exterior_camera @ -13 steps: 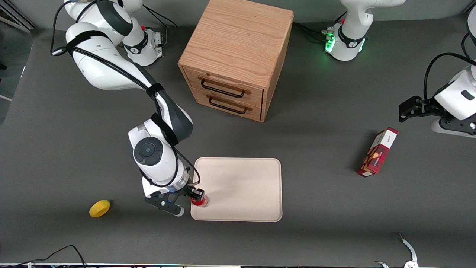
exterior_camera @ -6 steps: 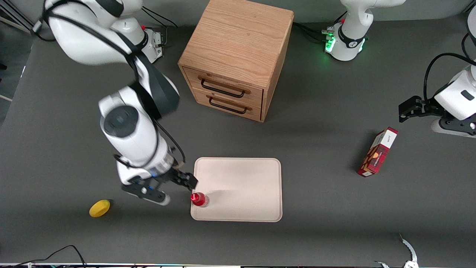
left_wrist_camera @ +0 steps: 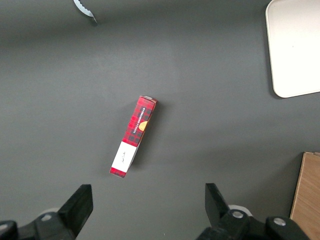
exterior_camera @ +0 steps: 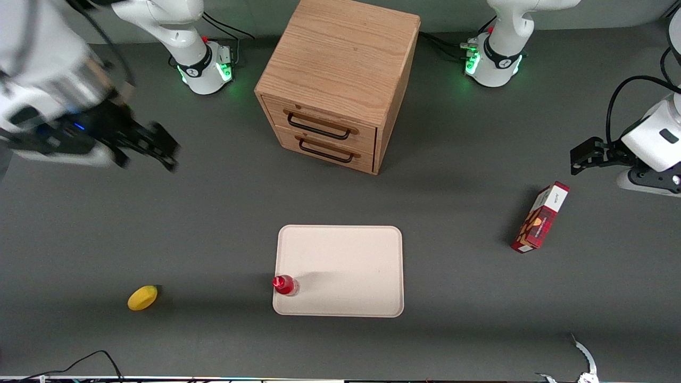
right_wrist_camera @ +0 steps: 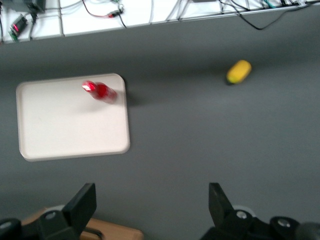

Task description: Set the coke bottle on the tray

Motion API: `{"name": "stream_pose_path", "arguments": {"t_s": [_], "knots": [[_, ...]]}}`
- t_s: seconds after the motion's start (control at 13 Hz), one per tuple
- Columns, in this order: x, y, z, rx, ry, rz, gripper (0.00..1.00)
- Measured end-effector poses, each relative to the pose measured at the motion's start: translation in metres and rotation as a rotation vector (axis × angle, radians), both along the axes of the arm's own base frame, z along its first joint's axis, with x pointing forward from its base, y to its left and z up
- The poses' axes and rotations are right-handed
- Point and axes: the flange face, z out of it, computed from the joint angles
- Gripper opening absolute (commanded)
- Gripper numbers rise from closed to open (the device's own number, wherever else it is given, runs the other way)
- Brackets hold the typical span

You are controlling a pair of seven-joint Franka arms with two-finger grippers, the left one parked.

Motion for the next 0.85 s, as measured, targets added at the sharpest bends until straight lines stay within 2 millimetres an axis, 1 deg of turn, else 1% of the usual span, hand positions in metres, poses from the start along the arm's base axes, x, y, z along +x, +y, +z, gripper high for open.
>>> {"name": "stream_pose_path", "arguments": {"t_s": [0.08, 0.15, 0.23, 0.31, 0.38, 0.46, 0.54, 0.62, 0.69, 0.85], "knots": [[-0.020, -0.039, 0.003, 0.001, 0.009, 0.002, 1.00], [-0.037, -0.071, -0.002, 0.009, 0.025, -0.009, 1.00], [-0.049, -0.093, -0.016, 0.015, 0.047, -0.020, 1.00], [-0.056, -0.104, -0.034, 0.018, 0.068, -0.025, 1.00], [-0.058, -0.106, -0.054, 0.017, 0.089, -0.024, 1.00], [-0.058, -0.101, -0.072, 0.015, 0.109, -0.015, 1.00], [-0.059, -0.095, -0.084, 0.014, 0.124, -0.001, 1.00], [-0.060, -0.088, -0.090, 0.012, 0.133, 0.019, 1.00], [-0.060, -0.084, -0.090, 0.012, 0.135, 0.042, 1.00], [-0.059, -0.087, -0.086, 0.016, 0.144, 0.050, 1.00]]}}
